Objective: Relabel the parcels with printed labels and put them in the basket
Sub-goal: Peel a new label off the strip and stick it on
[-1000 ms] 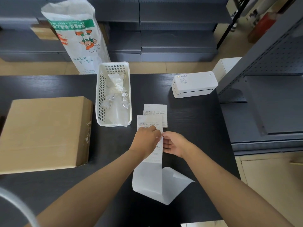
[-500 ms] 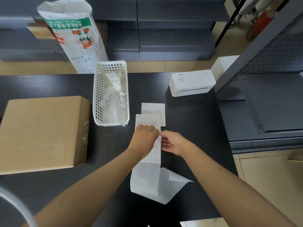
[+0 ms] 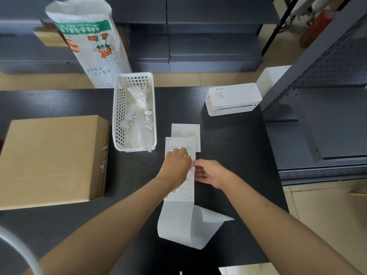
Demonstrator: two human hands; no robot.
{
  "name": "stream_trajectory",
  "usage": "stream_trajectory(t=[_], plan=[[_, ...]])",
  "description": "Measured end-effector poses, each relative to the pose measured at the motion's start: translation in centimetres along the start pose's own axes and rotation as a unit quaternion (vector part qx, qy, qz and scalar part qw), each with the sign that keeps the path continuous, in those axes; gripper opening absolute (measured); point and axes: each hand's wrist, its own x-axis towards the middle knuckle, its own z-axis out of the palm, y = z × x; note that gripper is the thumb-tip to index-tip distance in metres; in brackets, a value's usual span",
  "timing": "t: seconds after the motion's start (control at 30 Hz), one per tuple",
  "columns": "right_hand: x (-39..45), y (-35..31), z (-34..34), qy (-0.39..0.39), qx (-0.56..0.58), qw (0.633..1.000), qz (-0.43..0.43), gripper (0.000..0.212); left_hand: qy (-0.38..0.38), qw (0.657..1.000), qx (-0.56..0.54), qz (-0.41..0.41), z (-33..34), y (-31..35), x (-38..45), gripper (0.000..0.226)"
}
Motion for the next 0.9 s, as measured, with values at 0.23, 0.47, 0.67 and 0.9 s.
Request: stream_trajectory(t=[0.23, 0.47, 0.67, 0.9], plan=[[0.6, -0.2, 0.1, 0.055, -0.001, 0.998, -0.007, 0.017, -0.005, 1.000, -0.005, 0.021, -0.1, 0.4, -0.7, 0.025], [0.8, -0.5, 0.0, 0.088, 0.000, 0.996, 0.012, 0.018, 0.004, 0.992, -0.101, 0.078, -1.7, -1.0, -2.4, 0.013], [1.2, -0.6, 0.7, 0.141, 0.010, 0.990, 0.019, 0.010, -0.033, 0.979, -0.195, 0.054, -4.2, -2.4, -3.8, 0.015], [1.0, -0.7, 1.1, 0.160, -0.013, 0.987, 0.018, 0.010, 0.026, 0.978, -0.196, 0.060, -7.2, -3.6, -6.1, 0.011]])
